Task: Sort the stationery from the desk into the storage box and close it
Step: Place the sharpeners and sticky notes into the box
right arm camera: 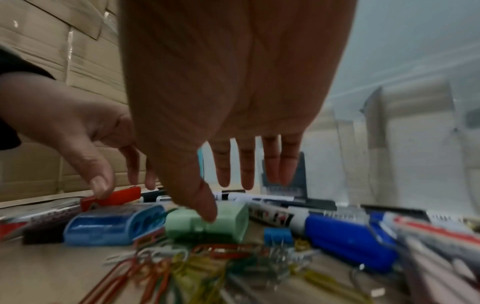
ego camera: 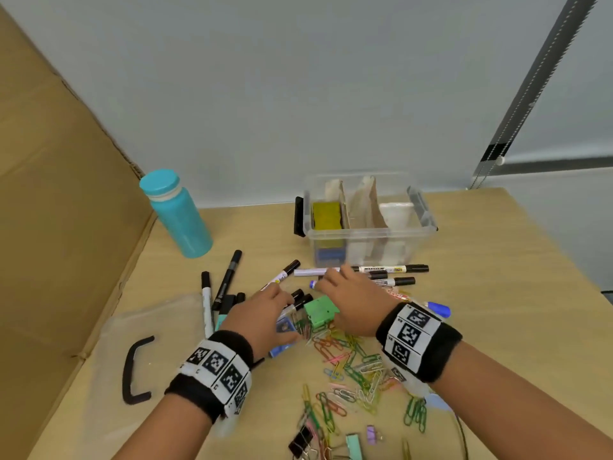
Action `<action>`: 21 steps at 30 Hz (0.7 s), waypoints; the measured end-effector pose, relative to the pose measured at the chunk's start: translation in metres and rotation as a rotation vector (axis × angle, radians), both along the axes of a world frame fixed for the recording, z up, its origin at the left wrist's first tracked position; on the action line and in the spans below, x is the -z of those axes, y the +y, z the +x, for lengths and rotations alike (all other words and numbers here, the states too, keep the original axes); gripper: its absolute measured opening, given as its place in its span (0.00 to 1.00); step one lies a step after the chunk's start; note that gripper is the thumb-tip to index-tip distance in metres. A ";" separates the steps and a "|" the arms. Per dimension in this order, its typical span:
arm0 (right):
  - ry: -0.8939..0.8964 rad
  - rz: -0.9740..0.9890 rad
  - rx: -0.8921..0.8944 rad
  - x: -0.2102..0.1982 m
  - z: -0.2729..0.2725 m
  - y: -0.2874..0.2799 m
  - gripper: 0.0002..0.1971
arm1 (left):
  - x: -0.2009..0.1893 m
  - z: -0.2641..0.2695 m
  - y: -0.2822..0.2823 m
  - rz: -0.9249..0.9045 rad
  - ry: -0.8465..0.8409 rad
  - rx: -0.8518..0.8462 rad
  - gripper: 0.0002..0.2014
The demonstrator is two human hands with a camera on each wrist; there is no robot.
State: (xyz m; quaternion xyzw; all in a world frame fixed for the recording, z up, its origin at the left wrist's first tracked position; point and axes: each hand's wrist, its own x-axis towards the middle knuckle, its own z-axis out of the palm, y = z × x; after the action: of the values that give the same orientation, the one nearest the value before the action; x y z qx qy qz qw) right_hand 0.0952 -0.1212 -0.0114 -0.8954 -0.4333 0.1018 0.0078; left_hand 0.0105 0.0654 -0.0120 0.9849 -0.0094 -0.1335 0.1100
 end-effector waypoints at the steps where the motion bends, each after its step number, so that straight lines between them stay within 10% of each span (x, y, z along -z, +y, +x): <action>1: 0.047 -0.046 0.007 0.004 -0.002 -0.001 0.31 | 0.001 0.000 -0.001 0.040 0.012 0.000 0.31; 13: 0.221 -0.091 0.100 0.002 -0.002 -0.008 0.28 | 0.011 -0.002 -0.014 0.155 0.155 0.004 0.29; 21: 0.311 0.158 0.108 -0.029 0.003 -0.038 0.15 | 0.007 -0.007 -0.002 -0.397 -0.016 -0.116 0.28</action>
State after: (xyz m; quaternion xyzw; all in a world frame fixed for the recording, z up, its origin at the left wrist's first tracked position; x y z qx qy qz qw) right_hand 0.0984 -0.1587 0.0174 -0.8874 -0.3849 0.2041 0.1507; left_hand 0.0030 0.0637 -0.0195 0.9438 0.0204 -0.1145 0.3095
